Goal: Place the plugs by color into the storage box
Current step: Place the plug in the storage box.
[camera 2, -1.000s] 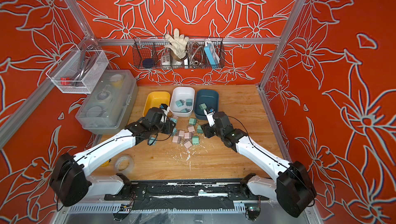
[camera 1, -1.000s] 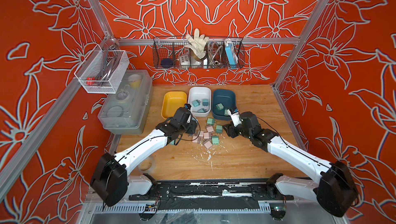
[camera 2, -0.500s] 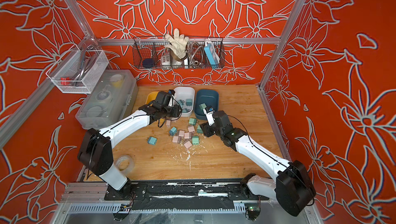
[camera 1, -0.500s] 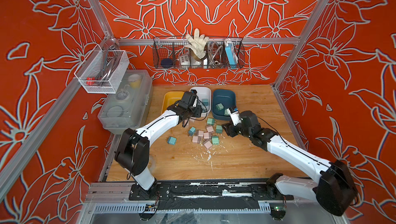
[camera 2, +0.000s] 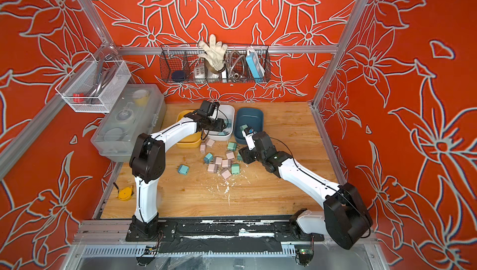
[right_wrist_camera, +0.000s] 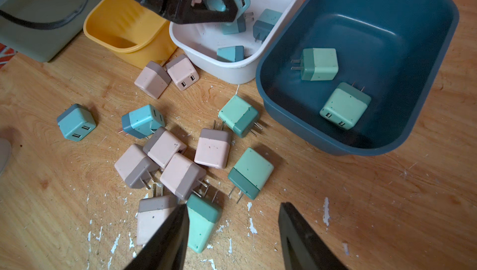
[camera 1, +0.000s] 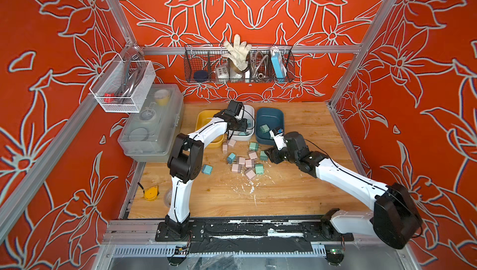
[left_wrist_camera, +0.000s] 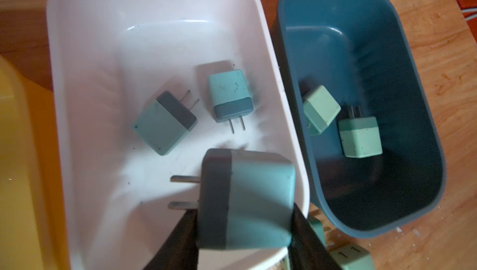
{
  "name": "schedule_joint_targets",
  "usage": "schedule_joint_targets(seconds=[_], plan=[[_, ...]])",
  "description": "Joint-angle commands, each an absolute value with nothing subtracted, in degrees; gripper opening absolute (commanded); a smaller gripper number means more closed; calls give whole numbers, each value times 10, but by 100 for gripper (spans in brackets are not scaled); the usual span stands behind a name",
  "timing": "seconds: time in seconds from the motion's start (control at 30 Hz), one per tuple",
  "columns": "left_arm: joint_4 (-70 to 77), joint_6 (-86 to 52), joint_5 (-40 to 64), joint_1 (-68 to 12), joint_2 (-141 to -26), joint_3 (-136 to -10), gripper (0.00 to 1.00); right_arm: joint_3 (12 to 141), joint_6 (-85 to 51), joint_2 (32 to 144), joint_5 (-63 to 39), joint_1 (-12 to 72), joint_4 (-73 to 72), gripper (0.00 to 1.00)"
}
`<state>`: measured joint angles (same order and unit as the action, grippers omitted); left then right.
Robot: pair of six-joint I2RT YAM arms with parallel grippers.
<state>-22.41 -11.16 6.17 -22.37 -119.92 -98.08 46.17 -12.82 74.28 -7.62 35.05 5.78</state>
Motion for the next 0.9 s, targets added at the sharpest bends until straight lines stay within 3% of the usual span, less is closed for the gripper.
schedule_joint_targets(seconds=[0.0,0.43,0.63,0.87], plan=[[-245,-112,84,-205,-1225,-1028,34,477,-133,755,-80,353,48,60],[-324,-115,91,-174,-1398,-1247,39,500,-127,835,-103,352,48,60],[-344,-130,86,-170,-1457,-1333,61,485,-124,831,-108,353,30,60],[-335,-136,83,-170,-1458,-1332,65,482,-117,829,-101,353,29,60]])
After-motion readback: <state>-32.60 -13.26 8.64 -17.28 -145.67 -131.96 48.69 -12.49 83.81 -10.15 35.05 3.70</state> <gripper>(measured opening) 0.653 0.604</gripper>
